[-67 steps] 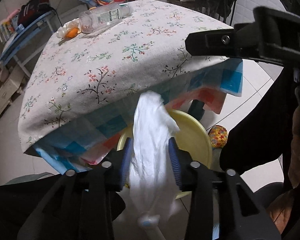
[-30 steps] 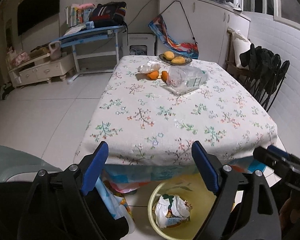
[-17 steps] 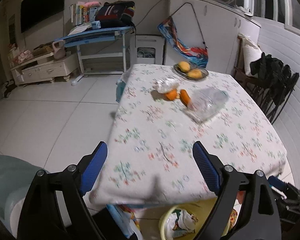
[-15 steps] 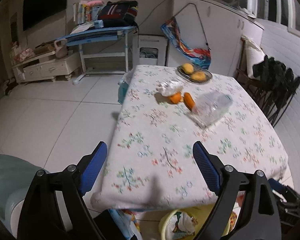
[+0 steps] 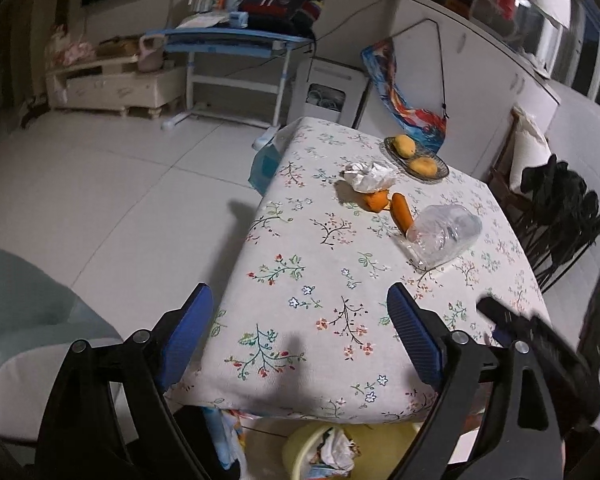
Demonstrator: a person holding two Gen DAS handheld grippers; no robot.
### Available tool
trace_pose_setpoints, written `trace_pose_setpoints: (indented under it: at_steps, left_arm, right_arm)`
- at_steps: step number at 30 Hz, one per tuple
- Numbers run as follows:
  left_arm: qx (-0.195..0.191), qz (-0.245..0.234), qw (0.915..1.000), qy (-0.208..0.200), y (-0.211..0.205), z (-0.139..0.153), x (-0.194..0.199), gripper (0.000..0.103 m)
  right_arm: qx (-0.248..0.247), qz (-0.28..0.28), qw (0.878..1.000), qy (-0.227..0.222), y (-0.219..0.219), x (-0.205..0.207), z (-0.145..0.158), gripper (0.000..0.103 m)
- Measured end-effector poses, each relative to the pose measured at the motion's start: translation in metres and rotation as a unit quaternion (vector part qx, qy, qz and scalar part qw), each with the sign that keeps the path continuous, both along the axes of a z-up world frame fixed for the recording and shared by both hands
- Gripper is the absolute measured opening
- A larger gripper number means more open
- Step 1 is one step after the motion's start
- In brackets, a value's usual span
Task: Collect trash
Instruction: 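Grasp the clear plastic water bottle with the right tool and lift it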
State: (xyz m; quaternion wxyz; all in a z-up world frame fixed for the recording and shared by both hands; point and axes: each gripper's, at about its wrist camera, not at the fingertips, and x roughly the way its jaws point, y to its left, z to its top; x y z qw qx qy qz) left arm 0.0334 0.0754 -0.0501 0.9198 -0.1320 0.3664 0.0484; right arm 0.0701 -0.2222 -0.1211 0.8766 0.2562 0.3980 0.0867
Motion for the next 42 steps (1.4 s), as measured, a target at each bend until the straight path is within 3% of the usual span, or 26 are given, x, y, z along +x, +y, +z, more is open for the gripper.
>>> trace_pose_setpoints:
  at_steps: [11,18,26,27,28,31,38,42]
  left_arm:
    - [-0.022,-0.010,0.9997,-0.006,0.002,0.004,-0.005,0.086]
    - [-0.043,-0.007,0.9990,0.005,0.013,-0.001,-0.002,0.086]
    - [-0.063,0.000,0.9979,0.014,0.021,-0.007,0.003,0.086]
    - [-0.063,0.000,0.9979,0.015,0.021,-0.008,0.004,0.086]
    - [-0.063,0.000,0.9979,0.016,0.022,-0.009,0.004,0.086]
    - [-0.060,0.002,0.9980,0.022,0.022,-0.011,0.008,0.086]
    - [-0.050,-0.014,0.9980,0.036,0.012,-0.013,0.020,0.086]
    - [-0.012,-0.049,0.9984,0.024,-0.005,0.002,0.052,0.086]
  right_arm:
    - [0.000,-0.105,0.994,0.019,0.007,0.068,0.007,0.090]
    - [-0.022,-0.120,0.992,0.022,0.026,0.095,0.001,0.095]
    - [-0.011,-0.073,0.997,0.029,0.033,0.113,-0.009,0.094]
    - [-0.007,-0.068,0.997,0.026,0.030,0.112,-0.009,0.088]
    - [0.000,-0.060,0.998,0.027,0.026,0.112,-0.010,0.074]
    - [0.017,-0.045,0.998,0.034,0.015,0.111,-0.012,0.058]
    - [0.010,0.004,0.999,0.042,-0.012,0.086,-0.007,0.058]
    - [-0.030,0.048,0.997,0.053,-0.037,0.061,-0.003,0.058]
